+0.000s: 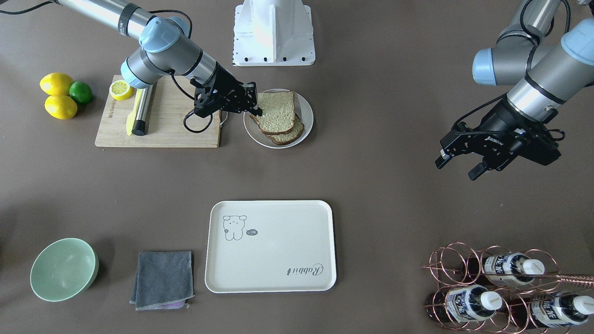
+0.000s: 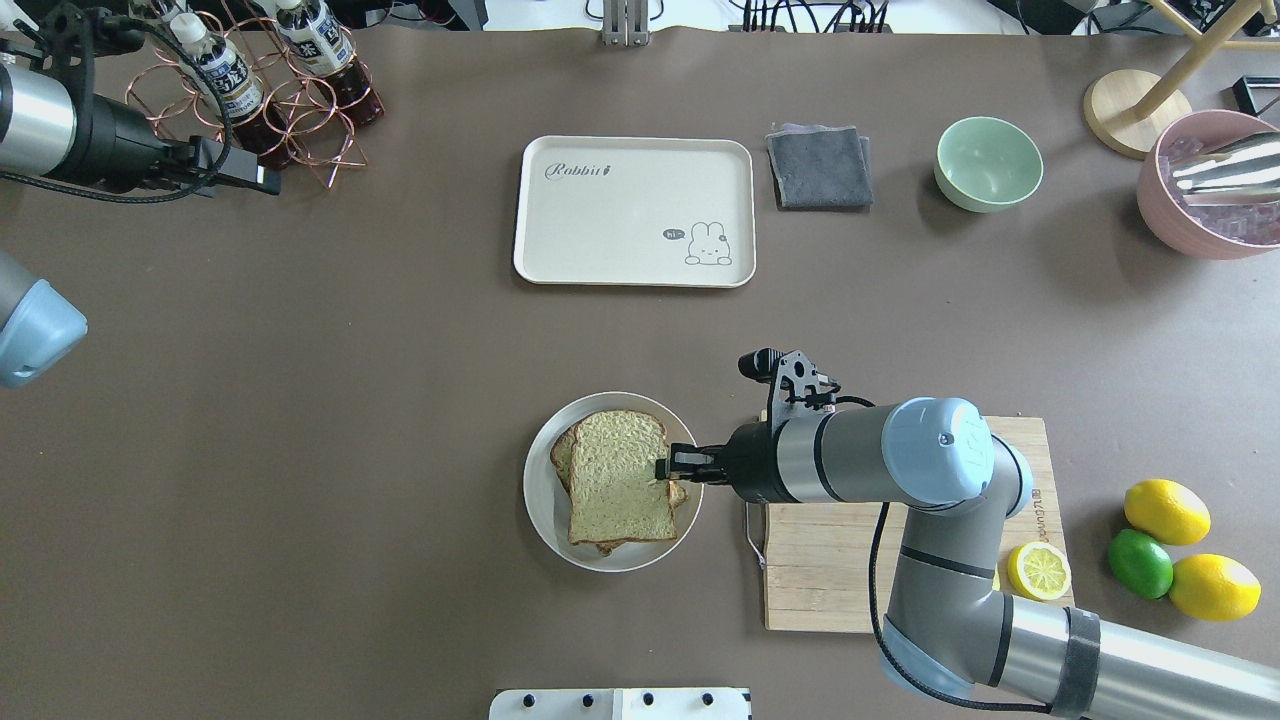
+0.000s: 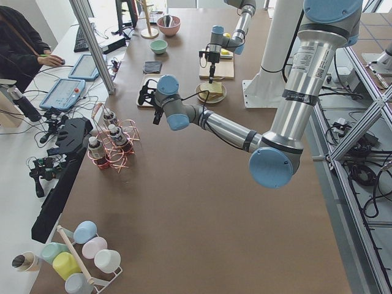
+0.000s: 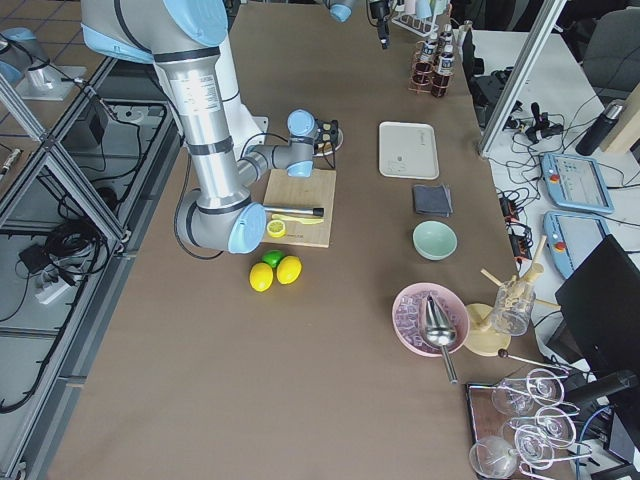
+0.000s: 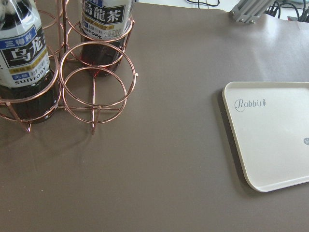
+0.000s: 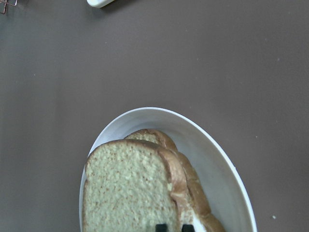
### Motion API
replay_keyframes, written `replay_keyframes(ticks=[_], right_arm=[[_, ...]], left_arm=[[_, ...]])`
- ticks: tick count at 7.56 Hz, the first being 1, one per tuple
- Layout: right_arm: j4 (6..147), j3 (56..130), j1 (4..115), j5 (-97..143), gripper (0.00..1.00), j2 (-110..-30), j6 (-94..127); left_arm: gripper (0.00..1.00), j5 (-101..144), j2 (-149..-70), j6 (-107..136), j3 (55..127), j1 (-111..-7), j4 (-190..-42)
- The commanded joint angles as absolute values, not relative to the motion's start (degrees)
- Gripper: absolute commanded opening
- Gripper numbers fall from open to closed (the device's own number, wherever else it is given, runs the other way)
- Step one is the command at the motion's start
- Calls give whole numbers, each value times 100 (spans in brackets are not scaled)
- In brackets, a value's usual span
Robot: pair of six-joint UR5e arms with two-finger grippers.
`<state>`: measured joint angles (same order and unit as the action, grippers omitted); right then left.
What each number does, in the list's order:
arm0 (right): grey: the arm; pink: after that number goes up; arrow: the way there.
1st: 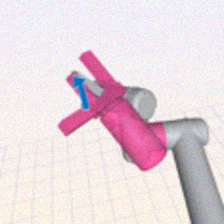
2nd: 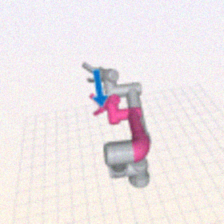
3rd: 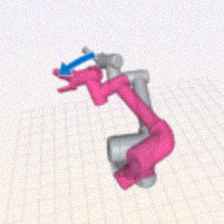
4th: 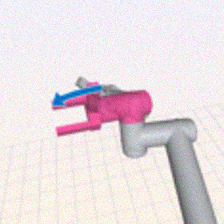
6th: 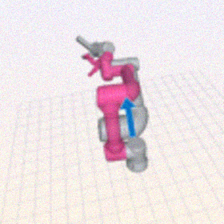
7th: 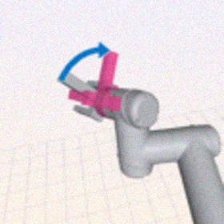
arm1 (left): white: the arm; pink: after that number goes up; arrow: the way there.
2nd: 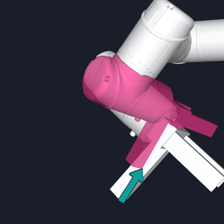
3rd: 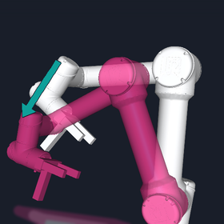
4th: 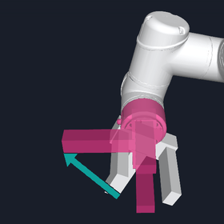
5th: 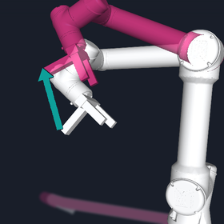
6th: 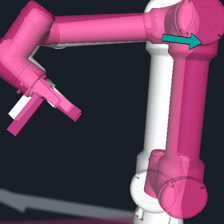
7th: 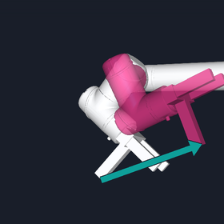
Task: Make sandwich and place on tray
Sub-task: 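Lay the bread slice on the egg and open the right gripper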
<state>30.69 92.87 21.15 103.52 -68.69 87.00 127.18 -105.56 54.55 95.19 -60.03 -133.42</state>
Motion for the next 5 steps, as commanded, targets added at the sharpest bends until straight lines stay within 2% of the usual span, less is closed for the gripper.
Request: replay_keyframes(ticks=[1,5], right_arm=[[3067,9342,2127,10196,100,-6873,8745],[3120,9746,2354,10248,100,-6943,8763]], left_arm=[[95,12718,-10556,5458,9519,-6003,-13342],[97,12718,-10591,5502,9518,-6003,-13342]])
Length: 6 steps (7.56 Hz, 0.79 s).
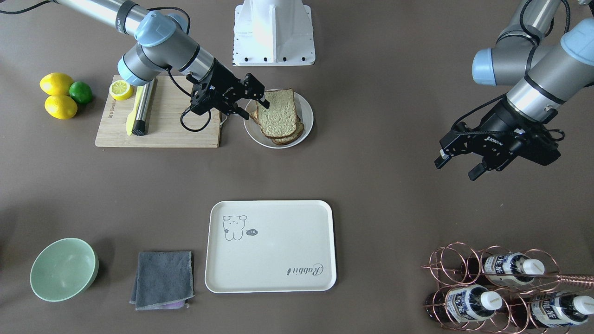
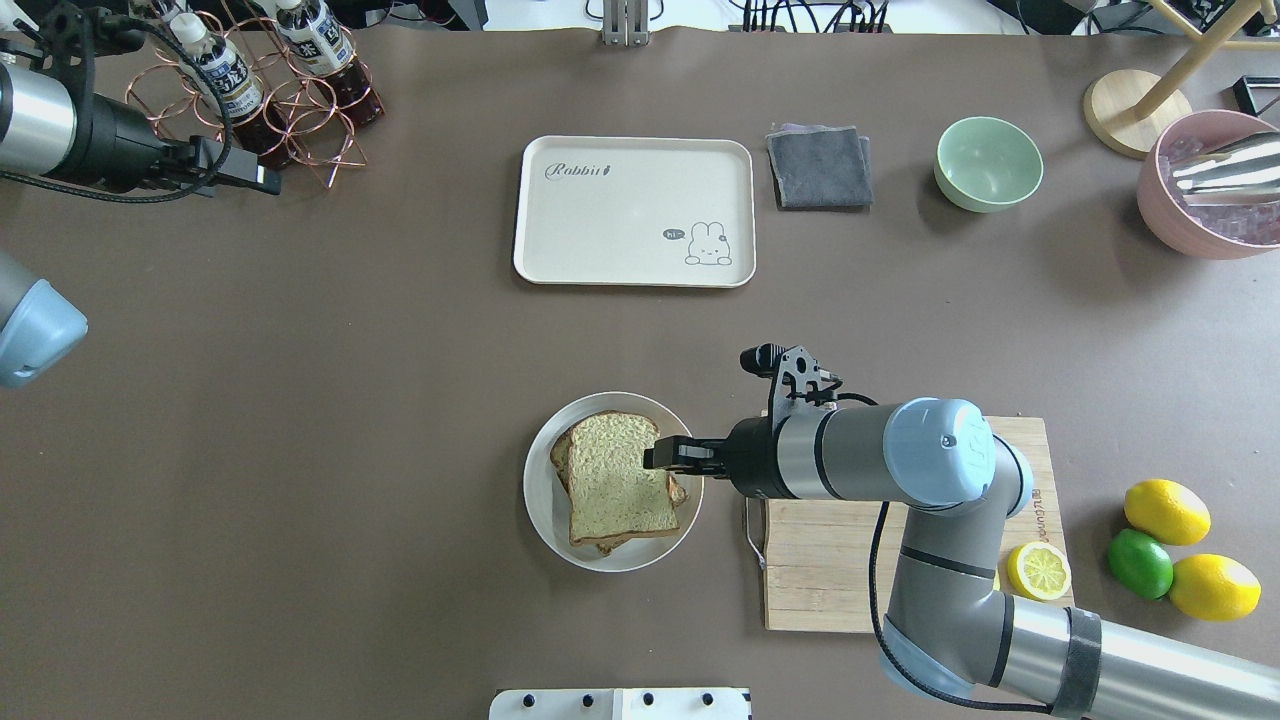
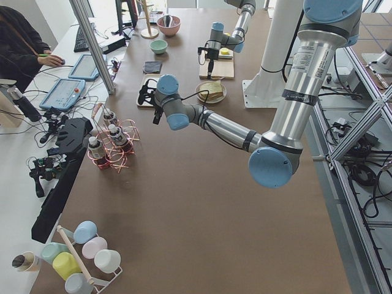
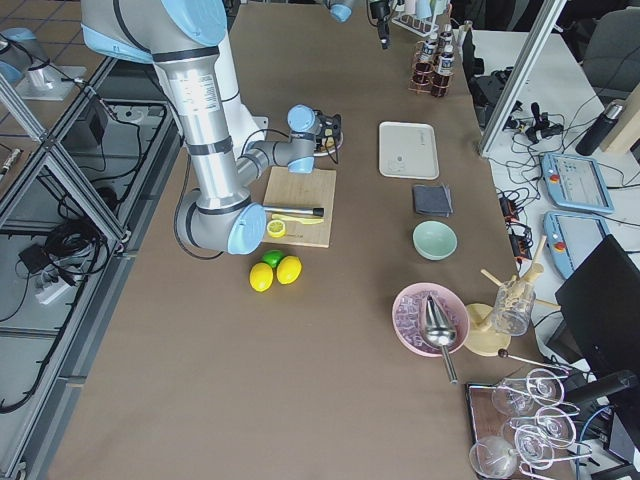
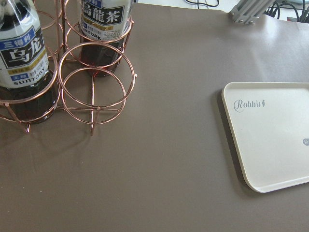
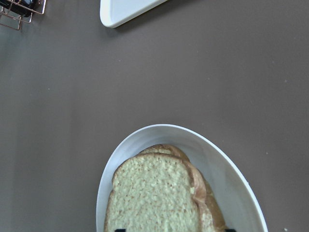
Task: Make sandwich and place on tray
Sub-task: 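Lay the bread slice on the egg and open the right gripper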
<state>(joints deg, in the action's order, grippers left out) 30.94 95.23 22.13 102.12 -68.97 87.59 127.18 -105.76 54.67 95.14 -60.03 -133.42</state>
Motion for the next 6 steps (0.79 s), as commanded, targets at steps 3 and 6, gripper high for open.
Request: replay_keyframes(ticks=[3,6], right_arm=[[3704,10132,2959,10974,100,-7040,8763],[5286,10626,3697,11609,100,-7040,8745]], left_arm=[[97,12596,-10800,6401,9764,-5522,-13403],[97,10798,-10898,7195,10212,-3995,-13403]])
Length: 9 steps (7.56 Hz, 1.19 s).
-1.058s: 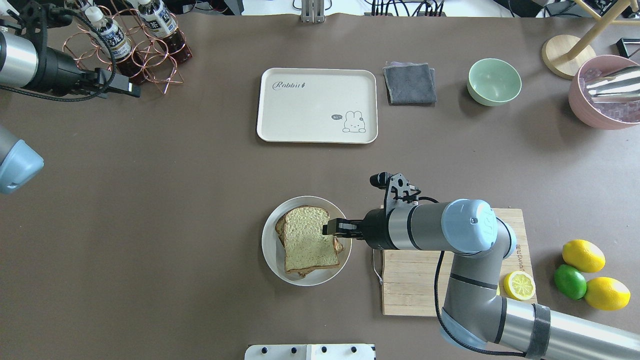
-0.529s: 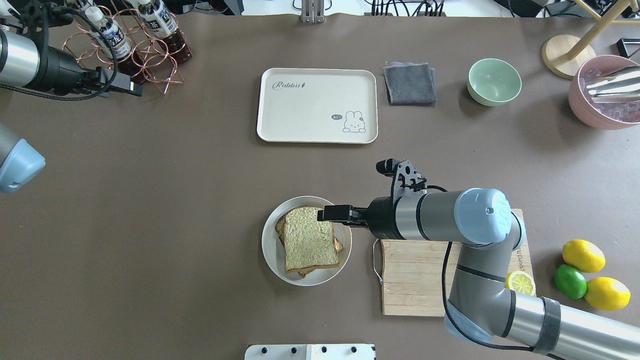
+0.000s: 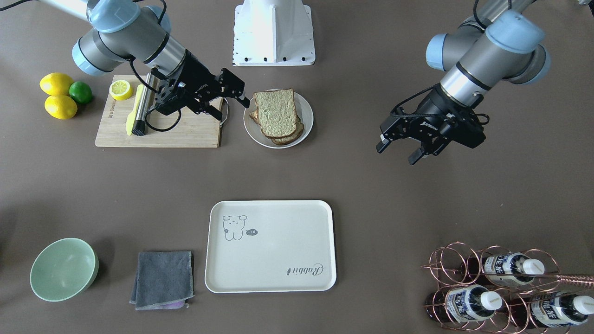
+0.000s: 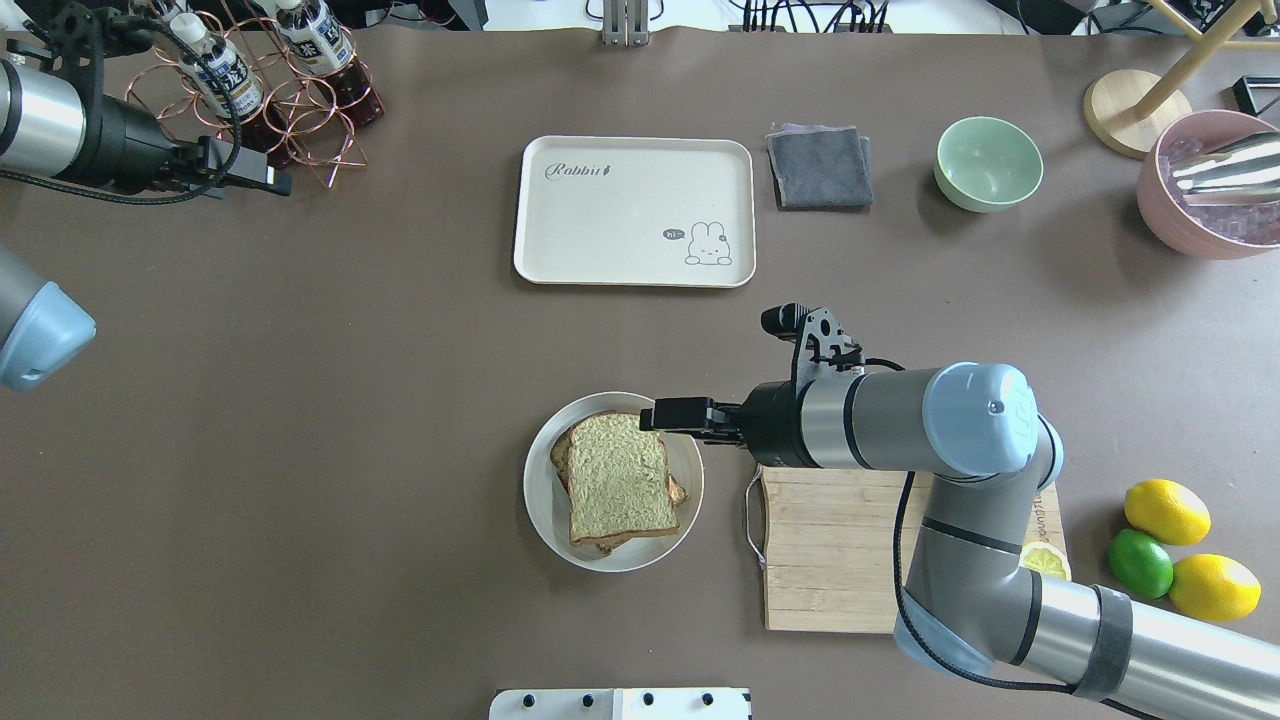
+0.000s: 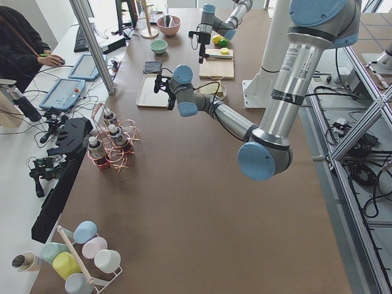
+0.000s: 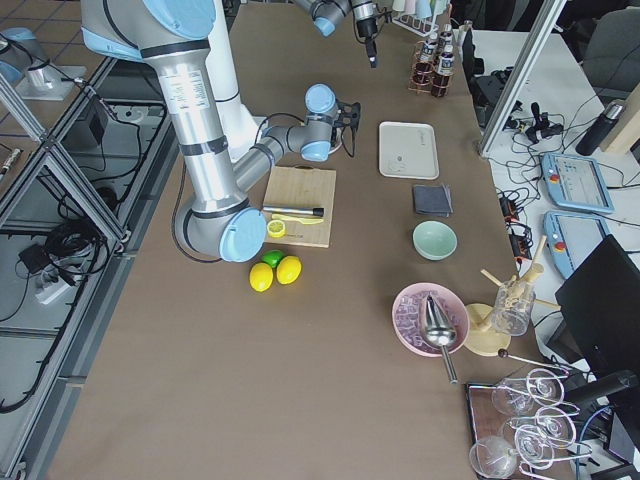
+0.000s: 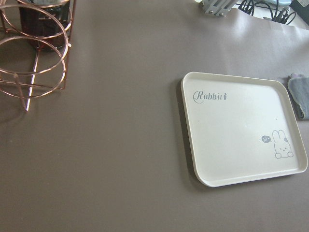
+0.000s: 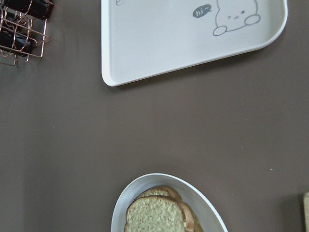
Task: Make sandwich and place on tray
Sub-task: 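Lay the bread slice on the egg and open the right gripper, then move the left gripper to the plate rim while the right arm withdraws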
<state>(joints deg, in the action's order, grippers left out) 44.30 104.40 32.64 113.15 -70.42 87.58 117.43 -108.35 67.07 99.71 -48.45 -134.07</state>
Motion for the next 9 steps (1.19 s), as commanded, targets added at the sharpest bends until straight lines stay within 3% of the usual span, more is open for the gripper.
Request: replay_keyframes(ticks=[1,4,5,9], right_arm=[[5743,10626,3953,11610,100,-7057,8676],[7298,10617,4621,11558,100,-7180,6828],[7391,10591,4710,11558,100,-7372,6298],[8165,10555,5254,11601,100,-7847,4521]], left_arm=[[97,10488,-10977,7520,10256,-3729,-13403],[93,9380,-11144,8041,10397,-2719,-13403],[82,9126,-11136,8242,10415,-2551,-13403],[82,8448,-10970,8244,10371,-1962,-13395]])
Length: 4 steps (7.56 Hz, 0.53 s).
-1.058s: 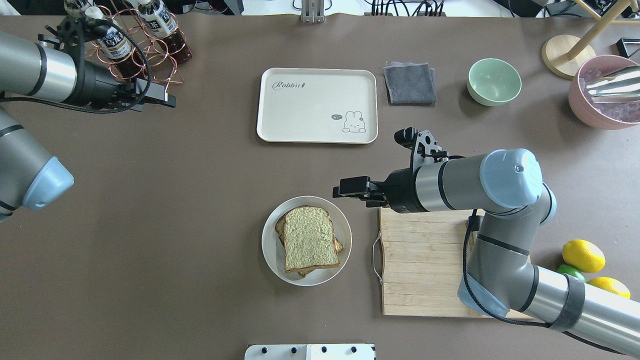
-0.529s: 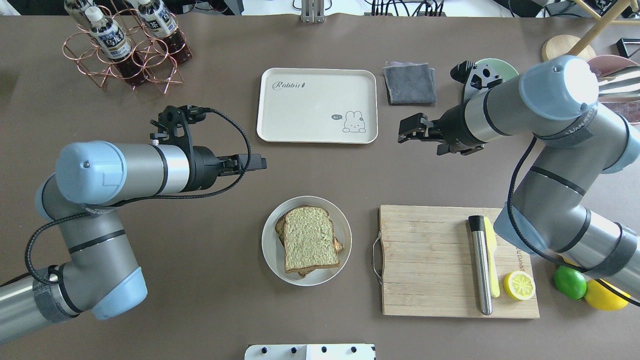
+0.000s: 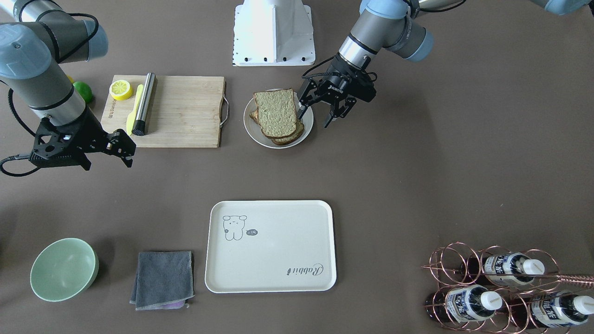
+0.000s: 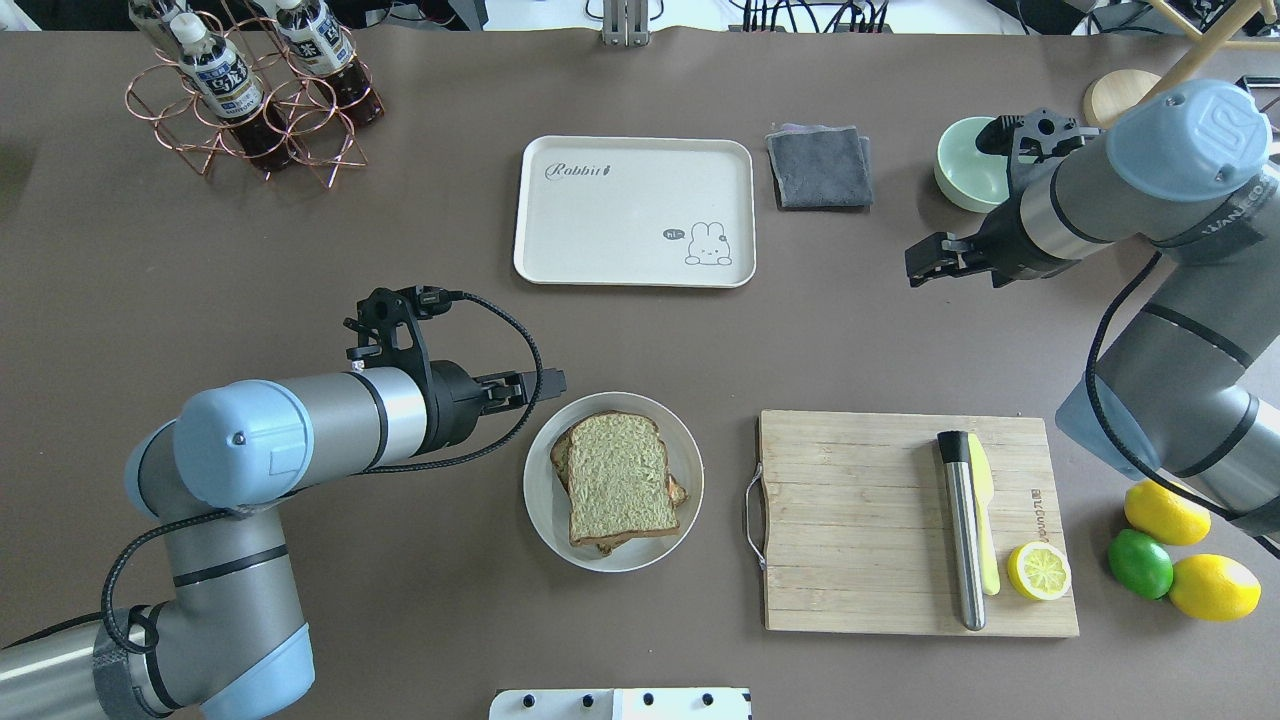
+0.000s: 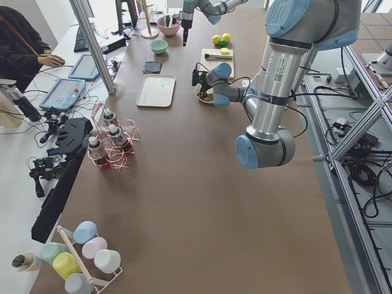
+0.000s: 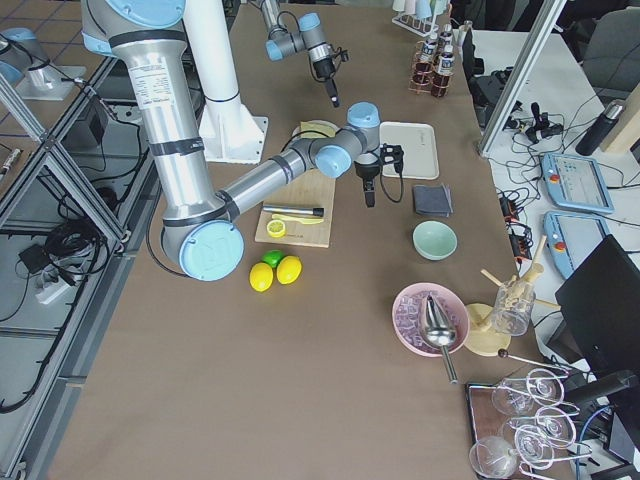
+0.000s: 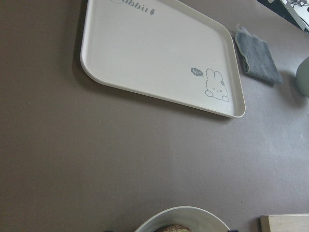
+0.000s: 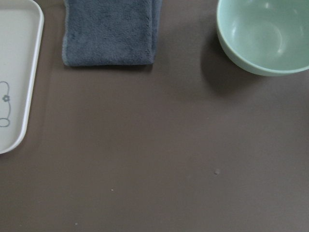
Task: Make sandwich and place on tray
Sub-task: 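Move the left gripper to the plate rim while the right arm withdraws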
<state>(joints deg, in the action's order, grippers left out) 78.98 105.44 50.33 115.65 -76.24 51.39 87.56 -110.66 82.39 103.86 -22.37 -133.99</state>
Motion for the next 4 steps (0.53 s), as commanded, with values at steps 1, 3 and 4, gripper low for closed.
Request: replay_keyframes(ticks=[1,3,4], right_arm=[[8174,10547,5465,11619,100,-8005,4083],[8121,10547,5764,11846,100,-8287,3719],[8112,10547,5827,11917,100,-8332,3666]], left_arm=[[82,8220,-10934,8244,10354,-1742,-13377],[76,8218,-10855,8244,10310,-1653,-13359],[70,8209,-10802,8244,10310,-1600,-13368]])
